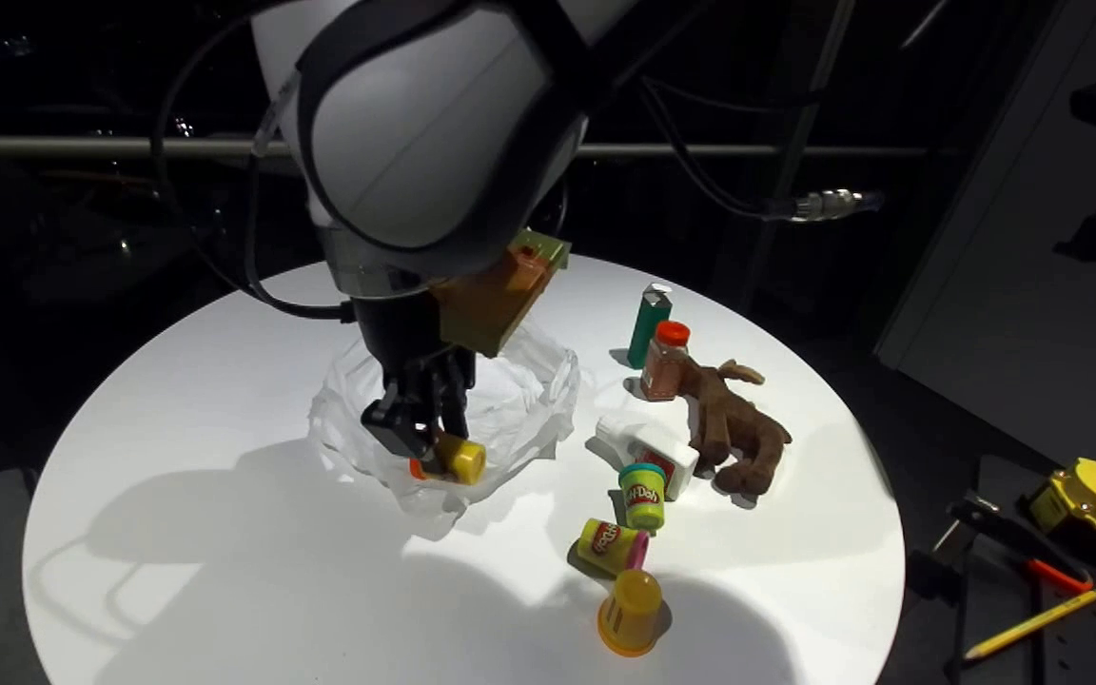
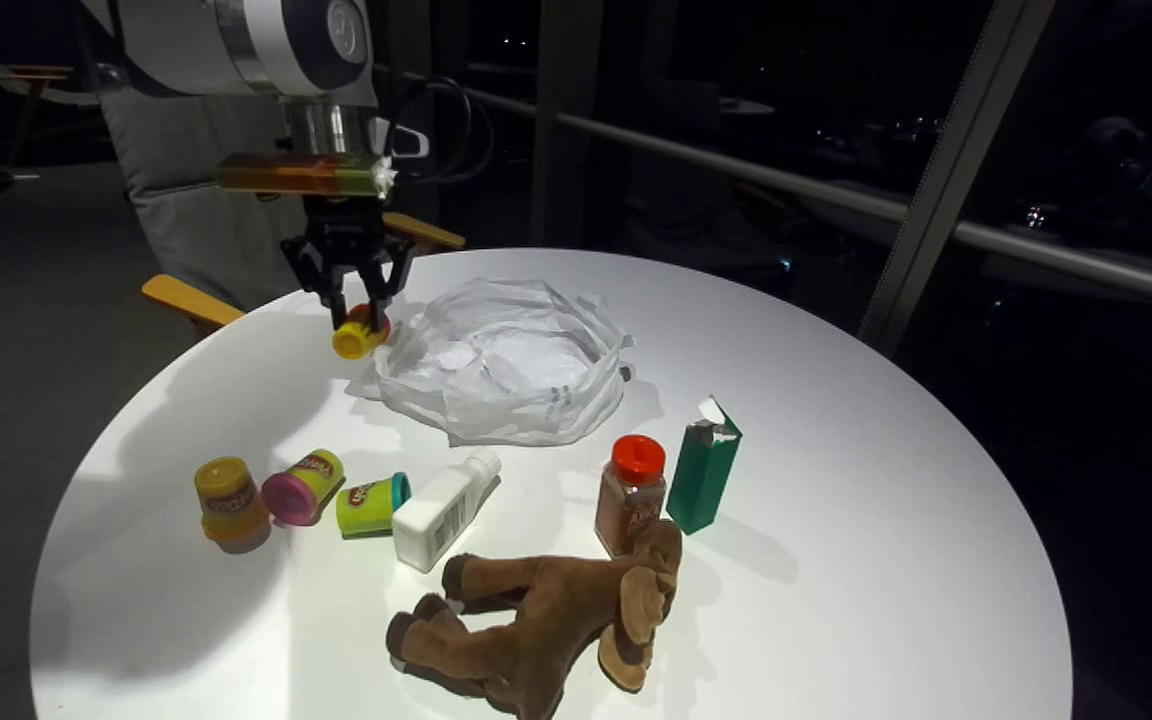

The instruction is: Remove the objects in the plastic and place them on the table

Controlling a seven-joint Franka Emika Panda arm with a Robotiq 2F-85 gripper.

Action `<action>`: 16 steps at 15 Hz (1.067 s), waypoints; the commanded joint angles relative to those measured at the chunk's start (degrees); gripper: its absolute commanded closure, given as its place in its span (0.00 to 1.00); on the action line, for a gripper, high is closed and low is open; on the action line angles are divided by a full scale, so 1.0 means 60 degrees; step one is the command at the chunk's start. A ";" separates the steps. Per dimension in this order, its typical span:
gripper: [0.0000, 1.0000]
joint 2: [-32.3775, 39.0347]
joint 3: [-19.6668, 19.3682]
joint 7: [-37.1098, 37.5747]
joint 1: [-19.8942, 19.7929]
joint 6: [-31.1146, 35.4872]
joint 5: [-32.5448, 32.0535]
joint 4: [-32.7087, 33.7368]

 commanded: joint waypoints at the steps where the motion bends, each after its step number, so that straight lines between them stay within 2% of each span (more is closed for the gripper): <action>1: 0.83 -0.0409 0.0466 0.0039 -0.0544 0.0995 0.0887 -0.0921; 7: 0.83 0.0069 0.1109 -0.0131 -0.0988 0.0711 0.2576 -0.0619; 13: 0.82 0.0524 0.1037 0.0135 -0.0973 0.0737 0.3173 -0.0422; 14: 0.35 0.0587 0.1050 0.0166 -0.1001 0.0674 0.3281 -0.0397; 15: 0.33 0.0643 0.1062 0.0206 -0.1033 0.0626 0.3383 -0.0372; 16: 0.26 0.0679 0.1061 0.0255 -0.1055 0.0627 0.3478 -0.0364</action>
